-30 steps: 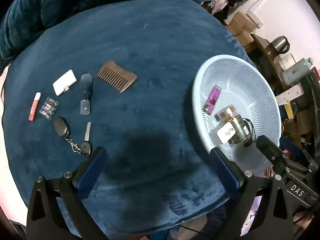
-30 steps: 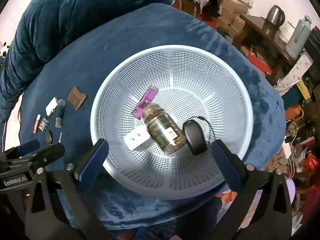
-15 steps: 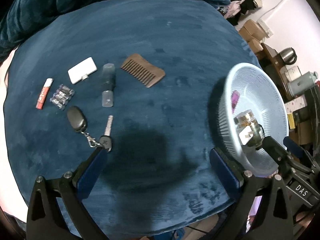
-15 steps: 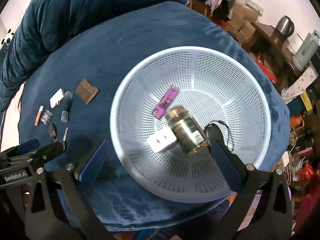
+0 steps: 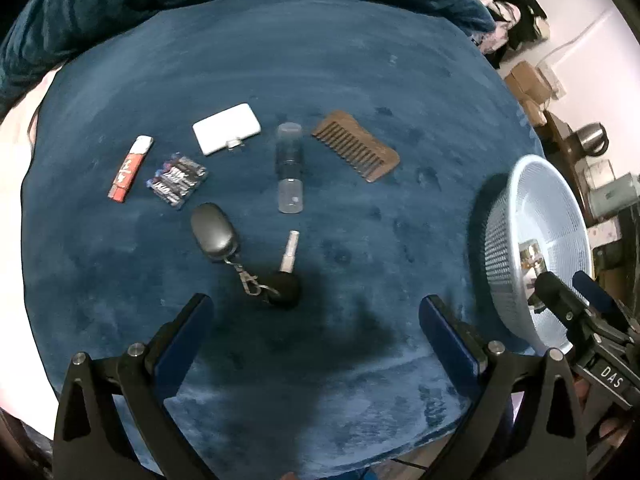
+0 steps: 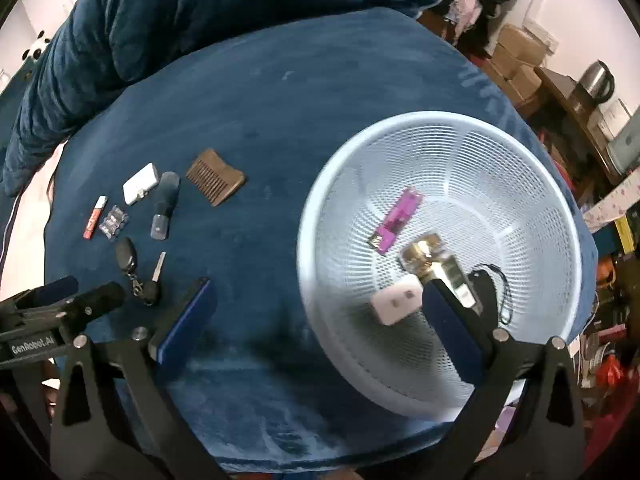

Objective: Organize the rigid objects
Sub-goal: 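Withdraw both tools from the basket and move over the table items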

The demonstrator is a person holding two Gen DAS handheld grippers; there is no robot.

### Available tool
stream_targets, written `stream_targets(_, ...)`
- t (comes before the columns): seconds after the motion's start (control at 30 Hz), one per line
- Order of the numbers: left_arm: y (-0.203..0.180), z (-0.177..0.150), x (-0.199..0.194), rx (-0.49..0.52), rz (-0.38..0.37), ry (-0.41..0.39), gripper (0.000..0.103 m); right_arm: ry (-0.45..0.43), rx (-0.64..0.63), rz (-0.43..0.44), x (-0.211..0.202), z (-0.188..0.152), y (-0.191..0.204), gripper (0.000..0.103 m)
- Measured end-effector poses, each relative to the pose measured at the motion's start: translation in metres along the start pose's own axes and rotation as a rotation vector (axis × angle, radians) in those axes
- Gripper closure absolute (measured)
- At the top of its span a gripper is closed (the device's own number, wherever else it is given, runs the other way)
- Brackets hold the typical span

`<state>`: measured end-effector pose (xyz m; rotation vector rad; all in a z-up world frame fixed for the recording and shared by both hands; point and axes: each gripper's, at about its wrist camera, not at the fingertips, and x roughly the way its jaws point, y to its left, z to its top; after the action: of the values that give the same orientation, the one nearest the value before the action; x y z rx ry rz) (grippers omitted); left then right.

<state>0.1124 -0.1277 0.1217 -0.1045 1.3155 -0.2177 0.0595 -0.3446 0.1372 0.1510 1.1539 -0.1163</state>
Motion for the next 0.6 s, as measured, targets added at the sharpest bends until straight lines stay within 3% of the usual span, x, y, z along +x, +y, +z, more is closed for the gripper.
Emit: stream_targets(0.6,0.098,0.018,0.012,-0.127,0.054,-0.006,0.001,0.008,-0.162,0.107,0.035,0.035,0.078,0.000)
